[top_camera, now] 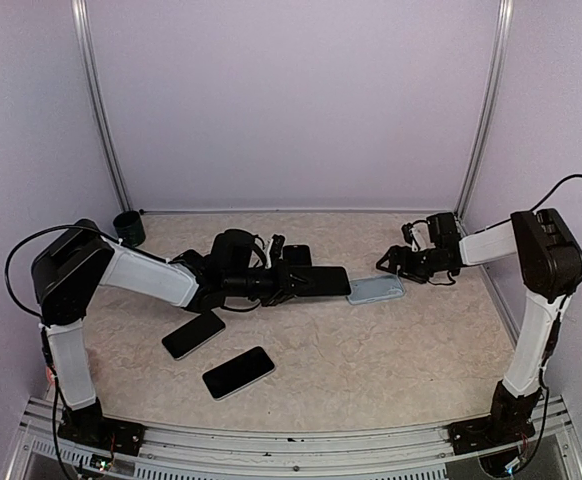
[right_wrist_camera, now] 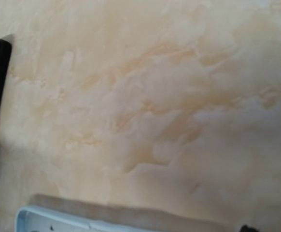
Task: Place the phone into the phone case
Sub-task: Move the phone case to the center of the board.
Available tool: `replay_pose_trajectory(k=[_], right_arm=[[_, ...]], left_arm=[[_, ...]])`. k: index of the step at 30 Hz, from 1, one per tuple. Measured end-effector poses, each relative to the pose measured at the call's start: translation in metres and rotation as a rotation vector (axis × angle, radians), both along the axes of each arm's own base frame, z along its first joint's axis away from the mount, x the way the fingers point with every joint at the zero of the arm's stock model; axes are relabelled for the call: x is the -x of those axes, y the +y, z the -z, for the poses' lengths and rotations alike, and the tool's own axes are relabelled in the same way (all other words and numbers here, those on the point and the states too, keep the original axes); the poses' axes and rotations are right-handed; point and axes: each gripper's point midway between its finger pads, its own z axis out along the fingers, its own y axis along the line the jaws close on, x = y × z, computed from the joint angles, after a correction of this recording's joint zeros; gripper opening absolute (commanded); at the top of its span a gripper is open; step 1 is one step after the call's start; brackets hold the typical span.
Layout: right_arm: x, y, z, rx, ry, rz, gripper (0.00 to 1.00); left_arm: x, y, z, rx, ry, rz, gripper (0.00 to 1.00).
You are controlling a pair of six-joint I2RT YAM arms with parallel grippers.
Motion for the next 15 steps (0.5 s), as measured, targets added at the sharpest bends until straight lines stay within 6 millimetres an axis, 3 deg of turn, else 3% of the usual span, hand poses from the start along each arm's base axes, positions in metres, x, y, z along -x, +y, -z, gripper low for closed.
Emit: replay_pose_trajectory(k=[8, 15], right_arm=[[-0.002, 0.006, 0.003, -0.004, -0.015, -0.048, 0.84], [-0.001, 0.024, 0.003, -0.021, -0.049, -0.117, 0.84]], left_arm=[[-0.002, 0.005, 0.003, -0.017, 0.004, -0.03, 0.0], [-0.003, 0.009, 0.007, -0.029, 0.007, -0.052, 0.0]])
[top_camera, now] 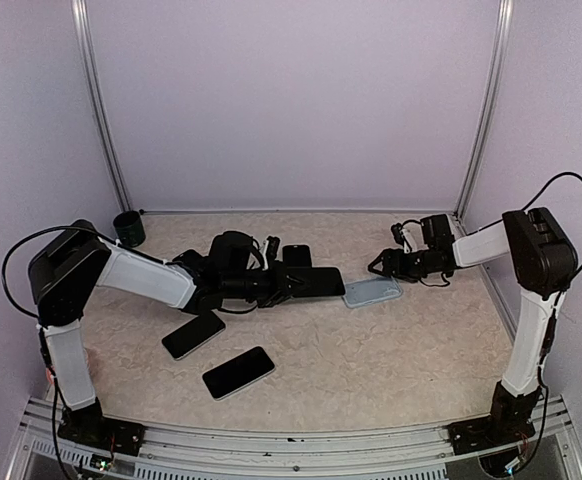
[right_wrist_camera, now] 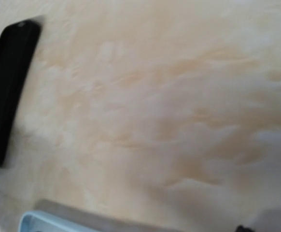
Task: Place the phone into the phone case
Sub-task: Move the phone case to the center of the board.
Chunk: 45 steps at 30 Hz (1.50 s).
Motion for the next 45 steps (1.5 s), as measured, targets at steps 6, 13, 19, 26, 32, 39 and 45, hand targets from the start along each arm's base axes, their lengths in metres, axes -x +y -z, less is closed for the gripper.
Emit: replay_pose_trajectory(k=[6, 13, 19, 26, 32, 39, 45], right_arm=[[0.014, 0.03, -0.001, -0.012, -0.01, -0.093, 0.84], [0.034, 0.044, 0.0, -0.025, -0.001, -0.119, 0.85], [0.068, 0.035, 0.0, -0.02, 0.038, -0.076, 0.86], [0.096, 0.028, 0.0, -0.007, 0.072, -0.032, 0.86], [0.119, 0.025, 0.001, -0.007, 0.102, -0.011, 0.86], [0.129, 0.023, 0.0, -0.035, 0.125, 0.015, 0.86], [0.137, 0.029, -0.001, -0.074, 0.139, 0.005, 0.86]], left_arm=[[0.0, 0.006, 0.001, -0.014, 0.004, -0.025, 0.0], [0.0, 0.015, 0.004, -0.025, 0.021, -0.061, 0.0], [0.003, 0.025, 0.016, -0.042, 0.058, -0.097, 0.0], [0.008, 0.022, 0.013, -0.035, 0.068, -0.105, 0.0], [0.023, 0.01, 0.013, -0.022, 0.099, -0.074, 0.0], [0.032, 0.002, 0.01, 0.002, 0.136, -0.047, 0.0], [0.028, -0.013, 0.001, 0.041, 0.145, -0.025, 0.0]])
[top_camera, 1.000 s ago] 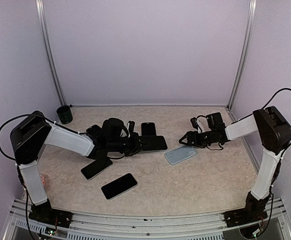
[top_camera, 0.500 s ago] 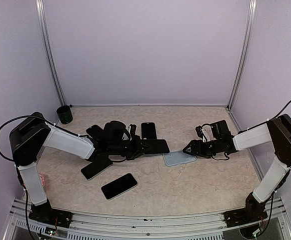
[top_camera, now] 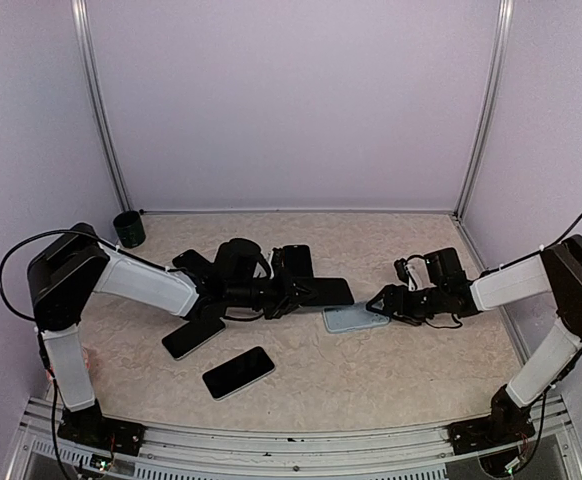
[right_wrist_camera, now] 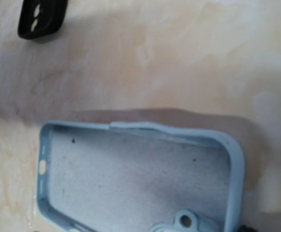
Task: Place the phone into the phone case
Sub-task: Move the phone case to the center of the board.
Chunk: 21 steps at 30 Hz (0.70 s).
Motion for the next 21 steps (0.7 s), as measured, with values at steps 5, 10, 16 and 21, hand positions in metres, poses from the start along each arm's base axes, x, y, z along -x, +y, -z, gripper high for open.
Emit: replay_pose_trajectory(k=[5, 10, 16, 21], right_arm=[[0.006, 0.007, -0.001, -0.025, 0.01, -0.017, 0.87], [0.007, 0.008, -0.008, -0.03, -0.006, -0.013, 0.92], [0.0, 0.007, -0.017, -0.019, -0.021, 0.0, 0.96], [-0.01, 0.007, -0.026, -0.031, -0.04, 0.009, 0.99]], left_arm=[[0.004, -0.009, 0.014, -0.004, 0.032, 0.025, 0.0], [0.009, -0.014, 0.026, -0.014, 0.057, 0.048, 0.0], [0.008, -0.02, 0.023, -0.006, 0.059, 0.059, 0.0], [0.005, -0.029, 0.022, 0.004, 0.057, 0.071, 0.0]])
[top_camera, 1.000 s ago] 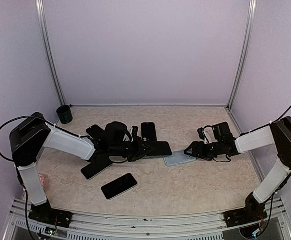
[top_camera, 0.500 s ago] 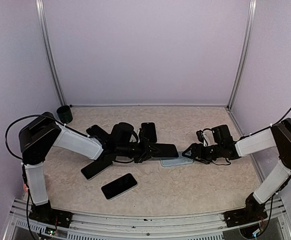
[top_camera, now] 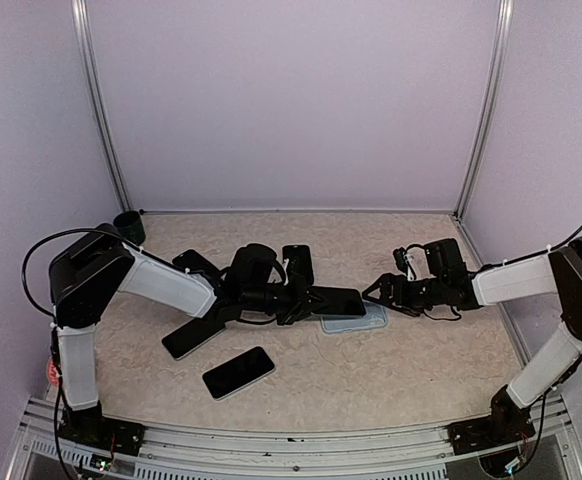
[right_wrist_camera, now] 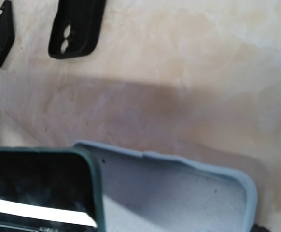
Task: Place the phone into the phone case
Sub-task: Install the phone into the phone case.
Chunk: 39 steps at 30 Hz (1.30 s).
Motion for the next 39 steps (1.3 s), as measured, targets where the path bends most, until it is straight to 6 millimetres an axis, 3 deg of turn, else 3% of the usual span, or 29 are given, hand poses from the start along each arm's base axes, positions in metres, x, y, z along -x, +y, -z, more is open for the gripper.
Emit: replay_pose_trajectory(k=[10, 20, 39], right_arm=[[0.001, 0.002, 0.001, -0.047, 0.033, -0.024, 1.0], [0.002, 0.006, 0.005, -0.08, 0.059, -0.043, 1.0], [0.004, -0.002, 0.0, -0.092, 0.033, -0.024, 1.0]], left_arm=[[-0.002, -0.008, 0.022, -0.026, 0.032, 0.02, 0.0], [-0.008, -0.022, 0.023, -0.017, 0.008, 0.051, 0.0], [-0.006, -0.026, 0.037, -0.02, 0.029, 0.076, 0.0]])
